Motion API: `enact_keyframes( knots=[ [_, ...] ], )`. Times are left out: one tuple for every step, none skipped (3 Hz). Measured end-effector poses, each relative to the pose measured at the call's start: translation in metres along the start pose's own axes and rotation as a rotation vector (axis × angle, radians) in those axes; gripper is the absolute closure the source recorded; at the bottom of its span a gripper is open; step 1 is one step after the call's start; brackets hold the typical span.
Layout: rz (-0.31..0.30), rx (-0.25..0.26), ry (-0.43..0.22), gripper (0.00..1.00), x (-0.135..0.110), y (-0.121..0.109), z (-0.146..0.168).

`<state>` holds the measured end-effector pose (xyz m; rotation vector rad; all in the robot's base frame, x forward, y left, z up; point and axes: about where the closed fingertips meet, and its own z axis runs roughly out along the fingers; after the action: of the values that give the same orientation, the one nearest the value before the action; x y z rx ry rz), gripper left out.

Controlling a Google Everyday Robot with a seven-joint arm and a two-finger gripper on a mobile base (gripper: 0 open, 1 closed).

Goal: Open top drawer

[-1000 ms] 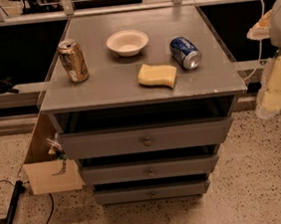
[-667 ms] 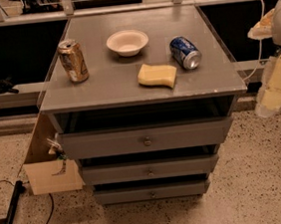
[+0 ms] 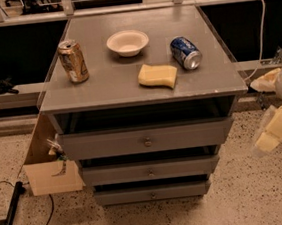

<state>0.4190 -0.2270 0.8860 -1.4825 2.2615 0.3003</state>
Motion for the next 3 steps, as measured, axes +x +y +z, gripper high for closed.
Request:
enact_keyframes(
  knots=[
    [0.040,-0.049,-0.042,0.00,0.011,0.018,0.026],
    [0.060,-0.058,-0.048,0.00,0.014,0.017,0.049],
    [0.072,-0.056,-0.024,0.00,0.016,0.008,0.074]
  ],
)
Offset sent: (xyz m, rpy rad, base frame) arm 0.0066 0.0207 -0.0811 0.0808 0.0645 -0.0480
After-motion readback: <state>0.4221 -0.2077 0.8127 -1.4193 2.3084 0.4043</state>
